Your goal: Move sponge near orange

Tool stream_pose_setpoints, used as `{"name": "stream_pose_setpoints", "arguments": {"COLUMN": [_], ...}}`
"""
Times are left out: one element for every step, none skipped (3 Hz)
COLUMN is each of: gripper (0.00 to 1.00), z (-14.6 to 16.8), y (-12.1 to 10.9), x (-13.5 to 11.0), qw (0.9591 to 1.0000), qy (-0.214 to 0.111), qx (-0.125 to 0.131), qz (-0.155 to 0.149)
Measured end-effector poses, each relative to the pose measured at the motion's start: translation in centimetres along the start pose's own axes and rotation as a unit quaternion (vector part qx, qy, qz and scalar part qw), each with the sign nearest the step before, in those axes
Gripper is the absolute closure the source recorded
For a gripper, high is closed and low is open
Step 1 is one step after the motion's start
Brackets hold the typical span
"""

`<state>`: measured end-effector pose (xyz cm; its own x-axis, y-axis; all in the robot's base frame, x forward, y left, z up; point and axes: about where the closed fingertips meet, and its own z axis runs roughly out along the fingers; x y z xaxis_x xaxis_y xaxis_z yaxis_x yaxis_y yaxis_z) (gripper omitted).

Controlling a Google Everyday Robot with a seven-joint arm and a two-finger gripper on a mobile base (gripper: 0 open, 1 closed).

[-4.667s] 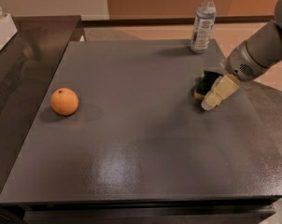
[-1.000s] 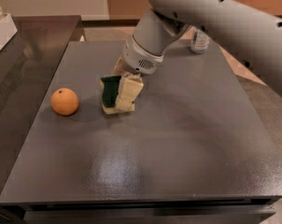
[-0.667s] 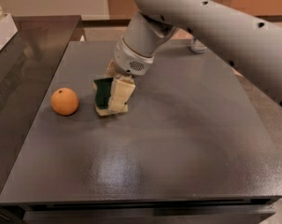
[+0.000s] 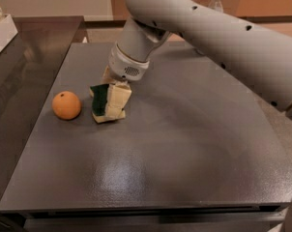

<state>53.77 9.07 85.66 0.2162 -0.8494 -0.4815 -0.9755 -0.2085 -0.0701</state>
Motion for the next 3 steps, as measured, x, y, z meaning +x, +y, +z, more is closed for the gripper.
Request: {"name": "stream_pose_setpoints", "arguments": {"gripper": [0.59, 0.35, 0.12], "z": [0.11, 0.24, 0.36], "y": [0.05, 0.08, 0.12], "x": [-0.06, -0.12, -0.18], "qw": [1.0000, 1.0000, 1.0000], "qy": [0.000, 0.000, 0.000], "qx": [-0.001, -0.002, -0.003], "qz": [-0.001, -0.001, -0.002]}}
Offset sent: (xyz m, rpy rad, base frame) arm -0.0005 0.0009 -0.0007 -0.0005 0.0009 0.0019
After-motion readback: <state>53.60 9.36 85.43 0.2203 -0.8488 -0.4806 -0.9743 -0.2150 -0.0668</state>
